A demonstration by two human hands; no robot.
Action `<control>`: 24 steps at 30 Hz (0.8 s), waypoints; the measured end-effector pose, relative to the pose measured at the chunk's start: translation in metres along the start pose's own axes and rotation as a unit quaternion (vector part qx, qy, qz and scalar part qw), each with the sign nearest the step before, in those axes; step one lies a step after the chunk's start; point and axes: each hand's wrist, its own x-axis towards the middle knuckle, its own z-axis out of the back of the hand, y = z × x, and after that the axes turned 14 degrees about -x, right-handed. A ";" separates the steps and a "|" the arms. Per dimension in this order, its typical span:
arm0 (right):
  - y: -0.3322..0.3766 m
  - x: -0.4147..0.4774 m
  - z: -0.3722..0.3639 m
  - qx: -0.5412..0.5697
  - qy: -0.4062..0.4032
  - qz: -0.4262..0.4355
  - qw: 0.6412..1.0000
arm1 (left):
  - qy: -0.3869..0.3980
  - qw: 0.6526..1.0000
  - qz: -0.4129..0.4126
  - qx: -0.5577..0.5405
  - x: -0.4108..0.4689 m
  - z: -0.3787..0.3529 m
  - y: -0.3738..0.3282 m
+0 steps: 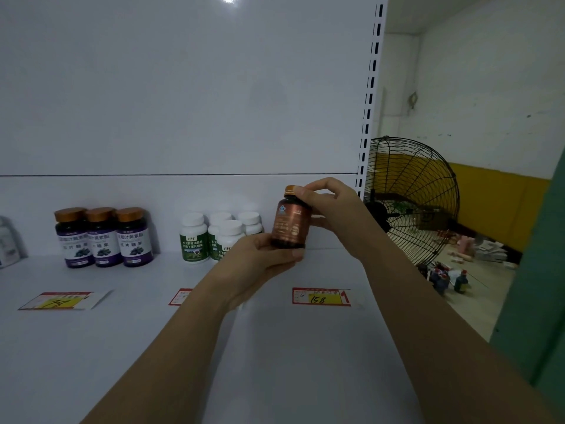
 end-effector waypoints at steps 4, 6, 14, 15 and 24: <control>-0.001 0.001 0.000 -0.003 0.003 0.003 1.000 | 0.000 1.000 0.002 0.009 0.000 -0.001 0.000; -0.001 0.001 -0.001 -0.007 0.006 0.006 1.000 | -0.001 1.000 0.002 0.007 -0.001 -0.001 -0.001; 0.000 0.001 -0.001 -0.005 0.010 0.013 1.000 | 0.001 1.000 0.001 0.024 -0.001 -0.001 0.000; 0.000 0.000 -0.001 -0.006 0.012 0.015 1.000 | 0.002 1.000 0.001 0.024 -0.001 -0.001 -0.001; -0.001 0.002 0.000 0.021 0.068 0.021 0.997 | -0.010 0.999 -0.013 0.048 -0.003 -0.003 -0.003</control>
